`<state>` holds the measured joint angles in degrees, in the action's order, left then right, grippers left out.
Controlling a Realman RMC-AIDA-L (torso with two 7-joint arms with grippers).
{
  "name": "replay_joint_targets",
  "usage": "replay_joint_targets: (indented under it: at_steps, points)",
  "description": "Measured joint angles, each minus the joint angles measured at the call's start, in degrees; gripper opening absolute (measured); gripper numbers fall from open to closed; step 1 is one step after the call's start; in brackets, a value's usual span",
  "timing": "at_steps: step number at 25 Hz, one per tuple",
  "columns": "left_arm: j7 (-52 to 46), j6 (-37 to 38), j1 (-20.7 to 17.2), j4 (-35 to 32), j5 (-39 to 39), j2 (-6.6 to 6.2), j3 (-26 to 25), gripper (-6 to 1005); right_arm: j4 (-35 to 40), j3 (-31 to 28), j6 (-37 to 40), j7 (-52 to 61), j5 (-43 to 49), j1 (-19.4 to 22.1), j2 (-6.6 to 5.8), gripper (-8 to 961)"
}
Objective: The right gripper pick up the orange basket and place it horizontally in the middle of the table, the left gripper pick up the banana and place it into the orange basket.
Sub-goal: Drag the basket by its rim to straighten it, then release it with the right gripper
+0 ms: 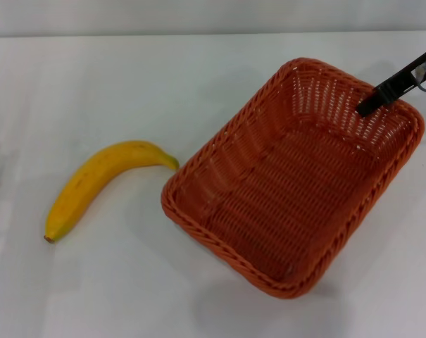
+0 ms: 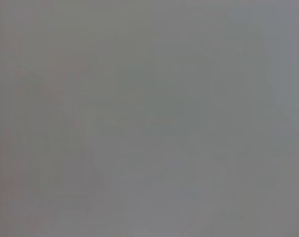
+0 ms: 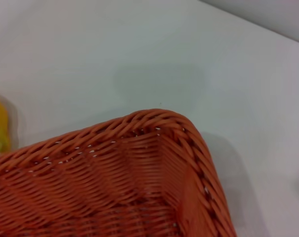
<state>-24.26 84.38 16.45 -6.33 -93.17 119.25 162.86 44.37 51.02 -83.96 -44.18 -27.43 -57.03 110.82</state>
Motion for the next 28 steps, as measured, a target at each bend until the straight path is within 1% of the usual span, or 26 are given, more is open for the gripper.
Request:
replay_joint_targets:
  at_steps: [6, 8, 13, 19, 21, 24, 27, 28]
  points:
    - [0.0, 0.0, 0.09, 0.0, 0.0, -0.05, 0.0, 891, 0.0, -2.38, -3.21, 0.15, -0.6, -0.17, -0.98, 180]
    - [0.0, 0.0, 0.08, 0.0, -0.14, -0.06, -0.02, 891, 0.0, -3.5, -4.81, 0.21, -1.3, -0.5, -1.4, 176]
    - [0.0, 0.13, 0.07, 0.0, -0.8, -0.08, -0.09, 891, 0.34, -6.76, -8.55, 2.24, -2.93, -1.28, -2.96, 169]
    - [0.0, 0.08, 0.07, 0.0, -0.92, -0.07, -0.09, 890, 0.68, -9.47, -10.12, 6.64, -4.27, -1.12, -4.58, 162]
    - [0.0, 0.05, 0.1, 0.0, -1.2, -0.08, -0.09, 890, 0.69, -11.02, -10.3, 7.99, -4.45, -0.7, -4.88, 162]
    - [0.01, 0.07, 0.27, 0.07, -1.61, -0.13, -0.09, 890, 0.71, -13.71, -10.96, 9.25, -4.9, 0.29, -4.92, 165]
    - [0.0, 0.14, 0.55, 0.49, -1.68, -0.12, -0.09, 890, 1.37, -16.19, -12.16, 11.03, -7.64, 2.3, -4.7, 169]
    - [0.0, 0.14, 0.6, 0.61, -1.67, -0.09, -0.08, 890, 2.46, -16.82, -12.55, 11.86, -9.43, 3.63, -4.43, 170]
